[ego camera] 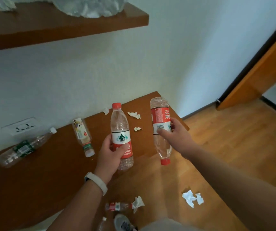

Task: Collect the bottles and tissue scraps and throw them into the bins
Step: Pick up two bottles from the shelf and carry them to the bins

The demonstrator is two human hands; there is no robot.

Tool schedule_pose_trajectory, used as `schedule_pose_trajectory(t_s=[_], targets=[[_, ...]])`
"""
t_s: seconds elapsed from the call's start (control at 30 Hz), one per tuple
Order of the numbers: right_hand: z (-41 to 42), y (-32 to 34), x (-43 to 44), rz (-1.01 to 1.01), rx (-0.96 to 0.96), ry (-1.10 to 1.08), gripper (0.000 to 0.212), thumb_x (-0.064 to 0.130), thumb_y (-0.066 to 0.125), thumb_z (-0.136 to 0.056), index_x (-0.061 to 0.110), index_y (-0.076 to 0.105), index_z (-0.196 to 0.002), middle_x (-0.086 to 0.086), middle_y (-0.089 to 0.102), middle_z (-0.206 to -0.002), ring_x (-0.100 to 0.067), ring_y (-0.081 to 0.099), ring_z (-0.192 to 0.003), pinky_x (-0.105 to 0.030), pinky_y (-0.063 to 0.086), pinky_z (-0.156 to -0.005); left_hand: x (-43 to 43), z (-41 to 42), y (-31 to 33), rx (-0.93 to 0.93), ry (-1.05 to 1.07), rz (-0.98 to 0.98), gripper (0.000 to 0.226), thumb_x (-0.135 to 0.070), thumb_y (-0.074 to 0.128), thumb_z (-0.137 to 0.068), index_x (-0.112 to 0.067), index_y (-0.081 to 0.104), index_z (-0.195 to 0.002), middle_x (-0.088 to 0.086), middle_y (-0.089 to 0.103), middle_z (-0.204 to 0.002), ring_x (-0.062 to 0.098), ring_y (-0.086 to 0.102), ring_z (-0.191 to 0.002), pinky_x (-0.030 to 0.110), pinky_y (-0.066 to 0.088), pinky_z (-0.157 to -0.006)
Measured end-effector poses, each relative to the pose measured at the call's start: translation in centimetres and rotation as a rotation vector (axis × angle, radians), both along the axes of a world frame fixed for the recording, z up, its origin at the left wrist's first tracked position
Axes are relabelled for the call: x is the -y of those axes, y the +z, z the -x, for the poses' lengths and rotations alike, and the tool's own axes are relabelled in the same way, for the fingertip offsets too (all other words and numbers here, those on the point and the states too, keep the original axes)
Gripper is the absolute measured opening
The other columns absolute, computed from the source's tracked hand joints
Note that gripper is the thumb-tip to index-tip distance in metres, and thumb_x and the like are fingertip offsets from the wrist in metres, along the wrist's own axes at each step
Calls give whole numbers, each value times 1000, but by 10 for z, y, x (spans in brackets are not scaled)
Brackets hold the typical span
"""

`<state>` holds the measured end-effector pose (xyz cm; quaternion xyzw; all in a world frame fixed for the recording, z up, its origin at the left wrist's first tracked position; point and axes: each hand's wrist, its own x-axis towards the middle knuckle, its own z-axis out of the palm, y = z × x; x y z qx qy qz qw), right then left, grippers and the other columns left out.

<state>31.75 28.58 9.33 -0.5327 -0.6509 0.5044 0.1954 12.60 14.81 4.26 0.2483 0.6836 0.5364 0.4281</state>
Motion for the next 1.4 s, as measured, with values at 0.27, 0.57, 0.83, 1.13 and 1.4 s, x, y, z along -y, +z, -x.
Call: schedule_pose_trajectory(t_s=[0.27, 0.57, 0.83, 1.13, 1.4], targets=[[-172, 18, -9, -9, -112, -200, 54, 37, 71, -85, 34, 42, -130, 16, 59, -107, -5, 63, -92, -22, 52, -69, -51, -142, 33, -101, -207, 9, 57, -34, 72, -84, -38, 46, -135, -14, 60, -125, 14, 60, -111, 41, 55, -88], [-391, 23, 6, -22, -150, -395, 61, 35, 72, -84, 28, 41, -136, 8, 62, -114, 0, 62, -88, -14, 47, -62, -96, -359, 47, -174, -480, -33, 54, -34, 70, -85, -38, 46, -132, -17, 59, -122, 10, 61, -106, 26, 54, -79], [-544, 29, 35, -62, -162, -652, 52, 33, 72, -83, 28, 46, -128, 11, 66, -106, -6, 67, -86, -20, 52, -68, -128, -499, 59, -207, -733, -68, 56, -42, 72, -80, -44, 46, -130, -20, 59, -120, 12, 61, -108, 31, 56, -82], [-647, 28, 53, -77, -152, -930, 57, 37, 71, -84, 30, 43, -133, 13, 63, -113, -6, 64, -95, -20, 48, -69, -179, -607, 60, -210, -1029, -105, 60, -50, 75, -75, -48, 47, -129, -21, 61, -120, 14, 62, -109, 40, 56, -87], [-732, 17, 21, -59, -82, -1155, 44, 32, 73, -80, 32, 52, -119, 14, 68, -99, -1, 67, -83, -23, 51, -72, -247, -711, 45, -146, -1198, -111, 41, -29, 74, -84, -44, 53, -116, -22, 66, -103, -3, 66, -91, 16, 52, -63]])
